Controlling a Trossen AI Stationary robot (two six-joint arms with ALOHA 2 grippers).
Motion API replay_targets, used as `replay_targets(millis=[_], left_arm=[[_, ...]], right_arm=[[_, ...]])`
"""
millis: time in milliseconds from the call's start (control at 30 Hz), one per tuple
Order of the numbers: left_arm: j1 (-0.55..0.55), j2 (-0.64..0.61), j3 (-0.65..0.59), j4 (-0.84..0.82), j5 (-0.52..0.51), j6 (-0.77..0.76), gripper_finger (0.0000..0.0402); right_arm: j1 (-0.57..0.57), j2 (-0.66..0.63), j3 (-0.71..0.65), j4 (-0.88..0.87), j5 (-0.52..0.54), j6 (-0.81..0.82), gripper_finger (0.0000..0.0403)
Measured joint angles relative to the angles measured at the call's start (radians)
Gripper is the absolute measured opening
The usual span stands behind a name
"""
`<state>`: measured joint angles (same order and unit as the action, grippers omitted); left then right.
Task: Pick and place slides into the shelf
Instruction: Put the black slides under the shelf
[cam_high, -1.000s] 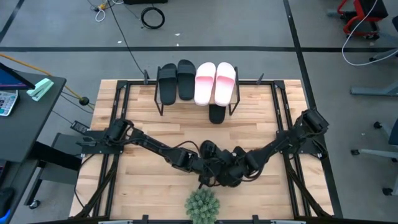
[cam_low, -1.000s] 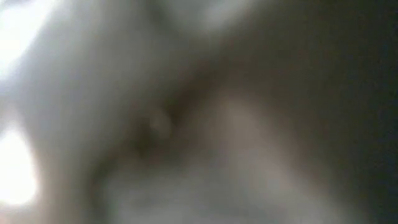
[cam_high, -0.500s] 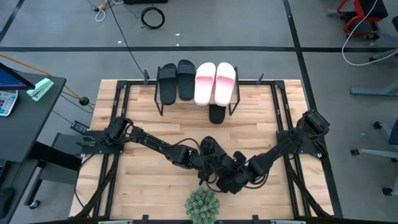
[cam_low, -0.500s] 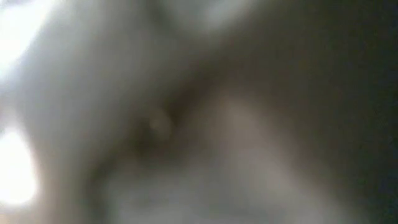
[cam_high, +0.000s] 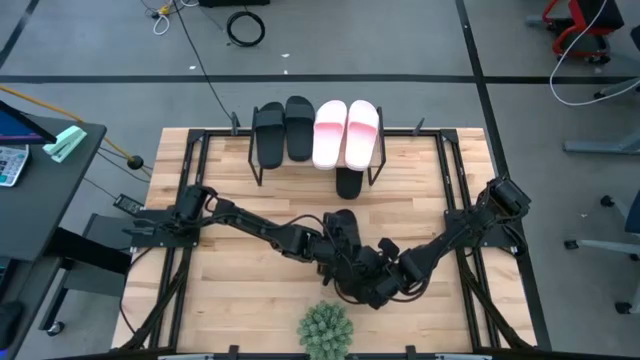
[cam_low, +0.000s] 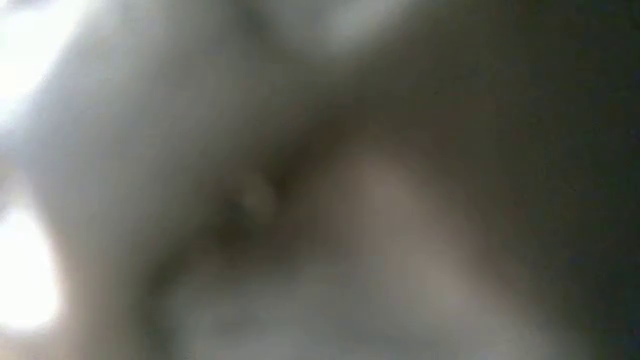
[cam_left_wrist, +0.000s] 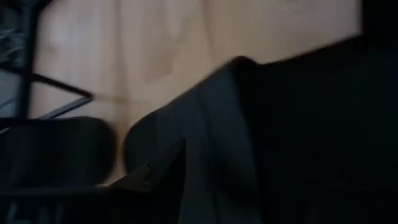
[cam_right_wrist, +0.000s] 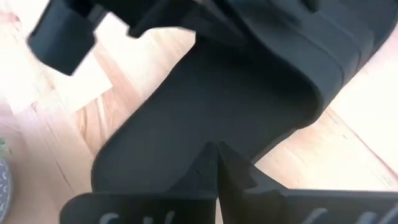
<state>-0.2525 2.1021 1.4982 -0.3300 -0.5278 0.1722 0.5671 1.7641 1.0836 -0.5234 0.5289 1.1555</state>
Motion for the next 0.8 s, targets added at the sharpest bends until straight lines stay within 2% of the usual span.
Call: replay_targets(millis=[133, 300, 333, 467, 567, 800], left_arm=[[0.018, 0.0, 0.0, -0.021, -0.084, 0.0, 0.0148], [0.041, 0.0, 0.0, -0.071, -0.13, 0.0, 0.0033], [0.042, -0.001, 0.001, -0.08, -0.133, -0.001, 0.002], [0.036, -0.002, 0.002, -0.11, -0.169, -0.013, 0.002], [0.009, -0.029, 0.001, -0.195, -0.179, -0.056, 0.0013], [-0.044, -0.165, 0.0, -0.463, -0.183, -0.301, 0.0014]], right_arm=[[0.003, 0.0, 0.0, -0.004, -0.002, 0.003, 0.0001], [0.012, 0.0, 0.0, -0.005, -0.003, 0.002, 0.0001], [0.012, 0.0, 0.0, -0.007, -0.004, 0.002, 0.0001], [0.023, 0.0, 0.0, -0.007, -0.001, -0.001, 0.0002], [0.031, 0.0, 0.0, -0.007, 0.012, -0.004, 0.0002], [0.039, 0.0, 0.0, -0.014, 0.032, -0.006, 0.0003]])
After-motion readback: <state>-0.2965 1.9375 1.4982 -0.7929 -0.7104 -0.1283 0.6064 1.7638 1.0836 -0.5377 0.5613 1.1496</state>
